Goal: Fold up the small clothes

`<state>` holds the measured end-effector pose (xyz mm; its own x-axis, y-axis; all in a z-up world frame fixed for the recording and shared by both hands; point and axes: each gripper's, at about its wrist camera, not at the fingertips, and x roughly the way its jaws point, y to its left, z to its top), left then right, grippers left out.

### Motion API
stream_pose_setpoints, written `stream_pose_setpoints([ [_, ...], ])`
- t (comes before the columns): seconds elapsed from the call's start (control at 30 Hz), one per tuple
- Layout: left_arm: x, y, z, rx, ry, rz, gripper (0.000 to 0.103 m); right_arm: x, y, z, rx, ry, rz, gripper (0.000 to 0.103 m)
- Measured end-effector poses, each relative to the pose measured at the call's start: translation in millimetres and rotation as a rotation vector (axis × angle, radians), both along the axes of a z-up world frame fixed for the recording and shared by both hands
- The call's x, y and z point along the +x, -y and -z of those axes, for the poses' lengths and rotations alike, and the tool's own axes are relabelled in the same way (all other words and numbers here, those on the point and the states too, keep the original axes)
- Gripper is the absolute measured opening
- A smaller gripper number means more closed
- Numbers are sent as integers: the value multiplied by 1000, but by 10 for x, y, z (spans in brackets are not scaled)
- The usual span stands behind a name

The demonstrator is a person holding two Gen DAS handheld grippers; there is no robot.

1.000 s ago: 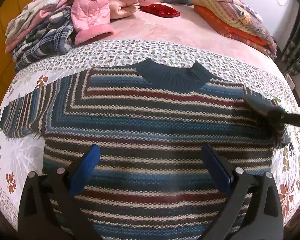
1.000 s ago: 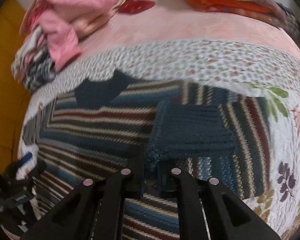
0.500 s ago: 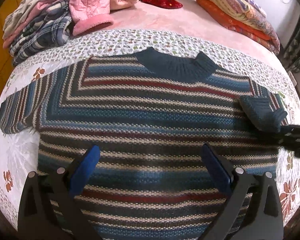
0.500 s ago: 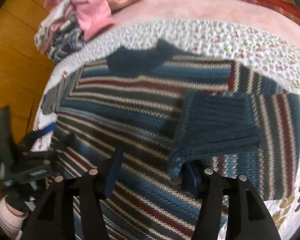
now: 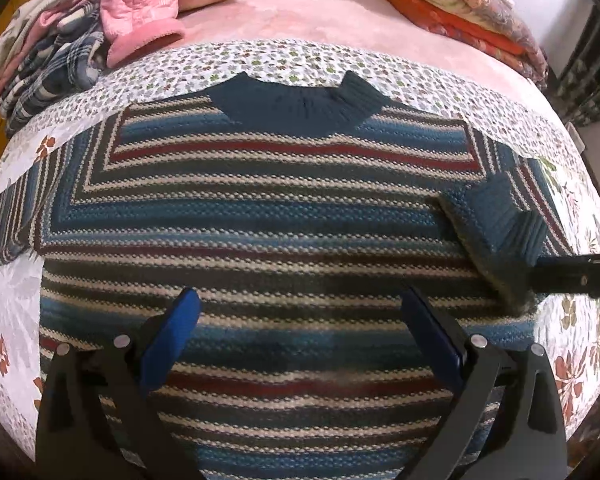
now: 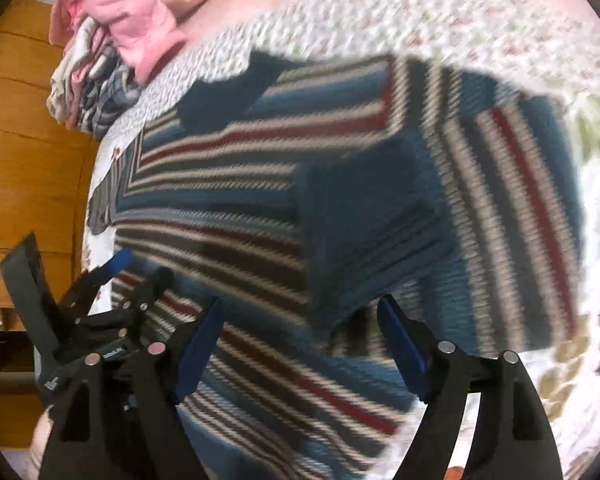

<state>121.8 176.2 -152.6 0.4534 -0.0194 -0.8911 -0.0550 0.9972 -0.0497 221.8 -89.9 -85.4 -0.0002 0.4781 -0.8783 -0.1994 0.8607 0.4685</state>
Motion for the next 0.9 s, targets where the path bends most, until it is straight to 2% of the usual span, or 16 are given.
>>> stream_pose_setpoints([
  [0.13,58,266,-23,-19,0,23,100,90,405,-181,15,48,108,80],
  [0.23,110,639,-33,-54,-9,83,100,182,741,-192,-38,73,216,80],
  [0.33,185,925,55,-114,-55,112,100,217,1018,-65,-56,61,305,80],
  [0.4,272,1117,209,-131,-115,110,100,214,1147,23,-70,50,330,80],
  [0.47,349,1218,363,-153,-174,90,100,207,1232,52,-109,71,339,80],
  [0.57,422,1301,520,-159,-218,61,97,221,1289,27,-168,118,351,84],
  [0.63,432,1386,549,-131,-221,70,78,232,1303,29,-189,134,360,86],
  [0.67,434,1414,541,-125,-214,78,75,232,1331,25,-188,137,363,86],
  [0.73,450,1462,496,-142,-199,109,45,246,1344,25,-178,146,374,87],
  [0.77,445,1477,463,-164,-190,123,36,253,1345,23,-182,151,377,87],
  [0.8,443,1477,435,-177,-181,128,19,252,1351,16,-178,162,377,87],
  [0.9,423,1437,309,-182,-133,136,14,240,1337,-19,-156,172,384,85],
])
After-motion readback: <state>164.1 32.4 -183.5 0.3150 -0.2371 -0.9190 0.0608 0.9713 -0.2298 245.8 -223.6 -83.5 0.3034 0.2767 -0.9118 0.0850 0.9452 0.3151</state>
